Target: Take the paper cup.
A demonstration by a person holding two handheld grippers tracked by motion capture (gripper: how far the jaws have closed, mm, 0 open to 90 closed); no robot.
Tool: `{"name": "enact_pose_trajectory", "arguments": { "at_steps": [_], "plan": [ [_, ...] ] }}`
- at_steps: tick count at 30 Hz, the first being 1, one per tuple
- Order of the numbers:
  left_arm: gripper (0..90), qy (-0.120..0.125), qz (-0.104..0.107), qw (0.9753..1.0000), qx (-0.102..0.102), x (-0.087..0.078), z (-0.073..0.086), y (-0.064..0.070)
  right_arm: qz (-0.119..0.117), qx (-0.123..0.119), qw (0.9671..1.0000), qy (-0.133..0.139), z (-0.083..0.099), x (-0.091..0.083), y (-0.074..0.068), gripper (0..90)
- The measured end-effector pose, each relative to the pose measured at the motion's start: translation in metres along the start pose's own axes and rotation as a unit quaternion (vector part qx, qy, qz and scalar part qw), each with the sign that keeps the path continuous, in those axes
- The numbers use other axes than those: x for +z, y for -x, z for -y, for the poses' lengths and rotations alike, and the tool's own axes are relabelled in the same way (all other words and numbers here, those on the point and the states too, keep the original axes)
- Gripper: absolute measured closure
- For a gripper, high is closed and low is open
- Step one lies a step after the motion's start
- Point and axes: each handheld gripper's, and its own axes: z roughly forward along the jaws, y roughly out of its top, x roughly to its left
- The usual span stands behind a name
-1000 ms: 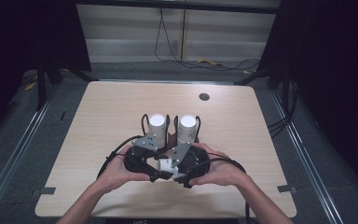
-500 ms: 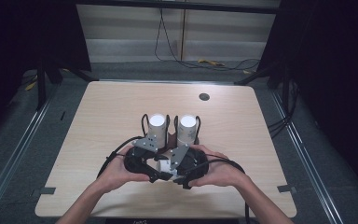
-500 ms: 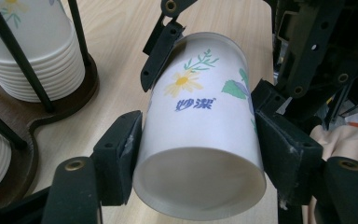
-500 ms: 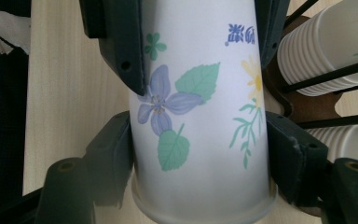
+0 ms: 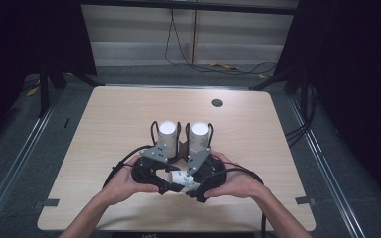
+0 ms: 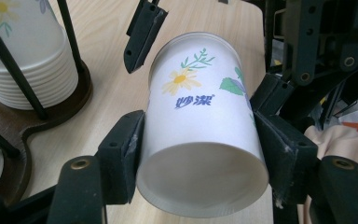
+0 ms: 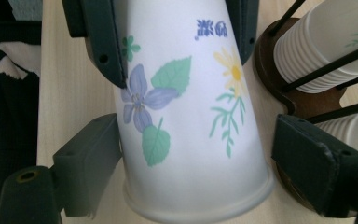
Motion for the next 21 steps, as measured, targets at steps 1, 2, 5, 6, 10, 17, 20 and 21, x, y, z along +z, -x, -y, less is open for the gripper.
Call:
{"name": "enact_pose_trajectory", "arguments": {
  "at_steps": [1, 2, 5, 6, 10, 17, 20, 21],
  "plan": [
    [36.7, 0.010, 0.002, 0.9999, -0.002, -0.002, 0.000, 0.000, -0.002, 0.011, 0.9998, 0.018, 0.005, -0.001, 0.001, 14.8],
    [36.7, 0.010, 0.002, 0.9999, -0.002, -0.002, 0.000, 0.000, -0.003, 0.018, 0.9995, 0.027, 0.008, -0.002, 0.002, 14.7],
    [36.6, 0.029, 0.001, 0.9996, -0.001, -0.005, 0.000, 0.001, -0.004, 0.032, 0.9985, 0.044, 0.013, -0.003, 0.003, 14.6],
    [36.6, 0.034, 0.000, 0.9994, 0.000, -0.006, -0.001, 0.001, -0.001, 0.038, 0.9977, 0.056, 0.015, -0.005, 0.003, 14.3],
    [36.5, 0.058, 0.003, 0.9983, 0.003, -0.010, -0.001, 0.001, 0.006, 0.059, 0.9930, 0.101, 0.024, -0.016, 0.004, 14.0],
    [36.5, 0.081, 0.007, 0.9967, 0.005, -0.014, -0.001, 0.000, 0.008, 0.097, 0.9812, 0.166, 0.035, -0.026, 0.005, 14.1],
    [36.5, 0.090, 0.009, 0.9959, 0.011, -0.014, -0.002, 0.001, 0.001, 0.115, 0.9725, 0.202, 0.040, -0.031, 0.007, 14.1],
    [36.4, 0.091, 0.006, 0.9958, 0.014, -0.013, -0.002, 0.001, 0.000, 0.120, 0.9715, 0.205, 0.041, -0.031, 0.007, 14.1]
  ]
}}
